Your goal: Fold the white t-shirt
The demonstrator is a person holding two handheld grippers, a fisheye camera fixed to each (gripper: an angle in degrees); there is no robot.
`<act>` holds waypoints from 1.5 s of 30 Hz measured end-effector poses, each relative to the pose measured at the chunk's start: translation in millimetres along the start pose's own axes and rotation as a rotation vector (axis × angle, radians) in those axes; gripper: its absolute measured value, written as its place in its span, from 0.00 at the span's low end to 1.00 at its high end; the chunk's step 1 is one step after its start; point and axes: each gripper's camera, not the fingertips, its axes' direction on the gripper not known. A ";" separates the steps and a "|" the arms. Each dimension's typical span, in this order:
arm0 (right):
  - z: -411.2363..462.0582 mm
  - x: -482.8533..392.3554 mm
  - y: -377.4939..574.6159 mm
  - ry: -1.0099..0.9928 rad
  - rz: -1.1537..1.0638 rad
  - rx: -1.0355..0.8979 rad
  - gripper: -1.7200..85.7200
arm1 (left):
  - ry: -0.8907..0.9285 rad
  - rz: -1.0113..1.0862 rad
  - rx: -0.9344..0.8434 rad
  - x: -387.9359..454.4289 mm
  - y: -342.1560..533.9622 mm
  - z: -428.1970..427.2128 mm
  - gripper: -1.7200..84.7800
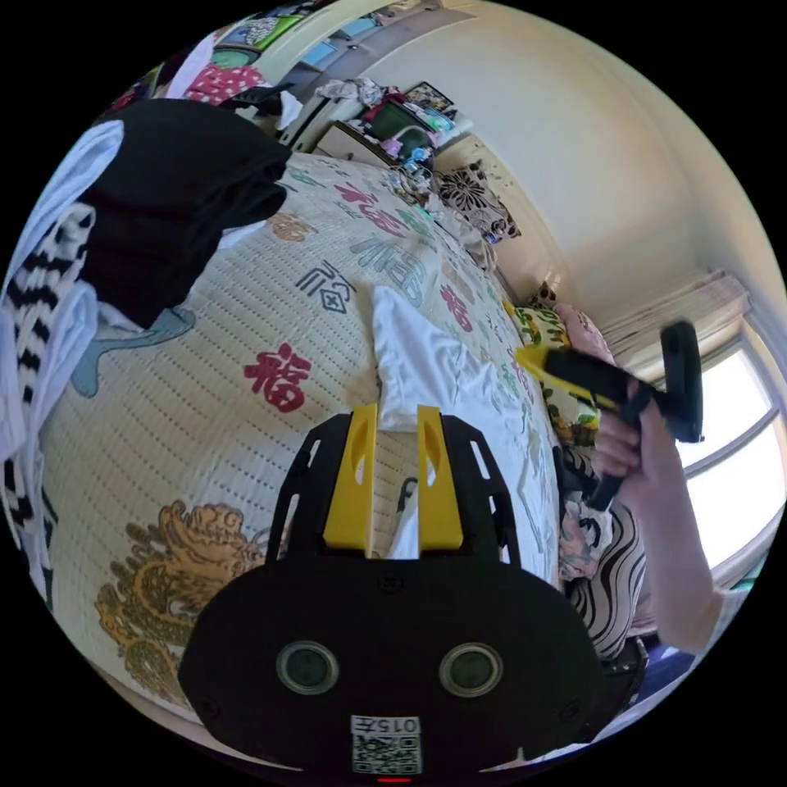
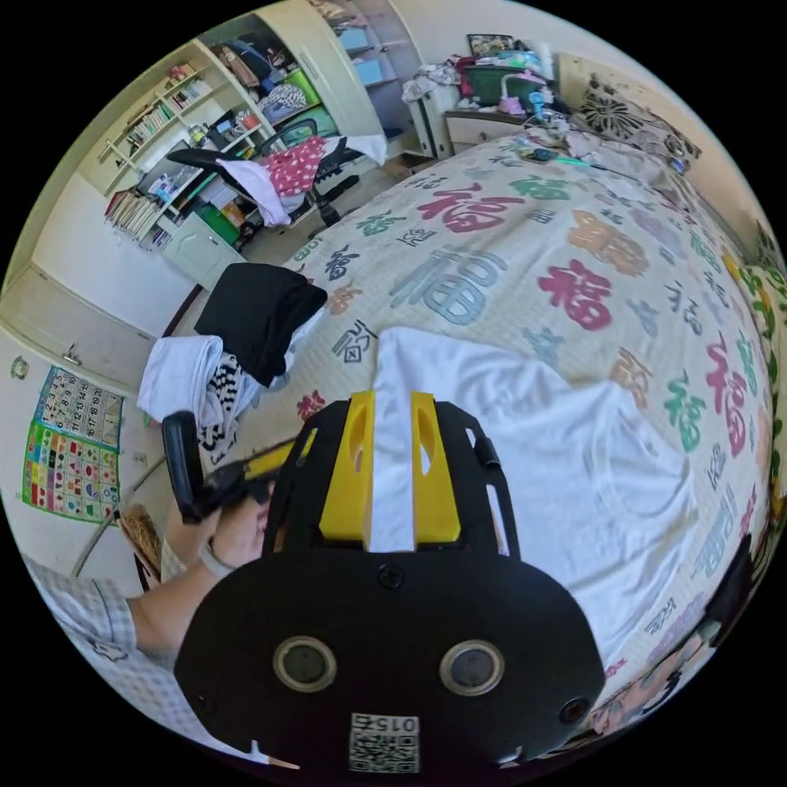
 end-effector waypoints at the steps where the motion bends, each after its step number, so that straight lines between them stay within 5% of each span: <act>1: 19.3 -7.2 -21.9 0.003 -0.013 -0.031 0.10 | 0.021 0.008 -0.008 -2.4 -2.7 -6.7 0.10; 7: 121.6 -16.4 -95.2 0.174 0.000 -0.258 0.09 | 0.074 0.017 -0.042 -18.4 -6.3 -51.4 0.09; 12: 146.8 -5.1 -114.9 0.224 0.046 -0.253 0.05 | 0.140 -0.023 -0.035 -33.6 -4.1 -88.4 0.10; 20: 123.9 43.0 -120.4 0.003 0.140 -0.170 0.01 | 0.242 -0.151 -0.055 -38.1 -5.9 -102.3 0.11; 24: 103.7 59.5 -120.0 -0.038 0.150 -0.127 0.01 | 0.230 -0.151 -0.027 -25.0 -2.3 -110.0 0.03; 35: -13.4 171.7 -5.1 -0.122 0.316 0.236 0.01 | 0.158 0.332 0.001 106.0 38.6 -156.2 0.01; 45: 13.8 268.4 111.3 -0.111 0.630 0.091 0.03 | 0.037 0.603 -0.329 183.1 133.2 -87.8 0.03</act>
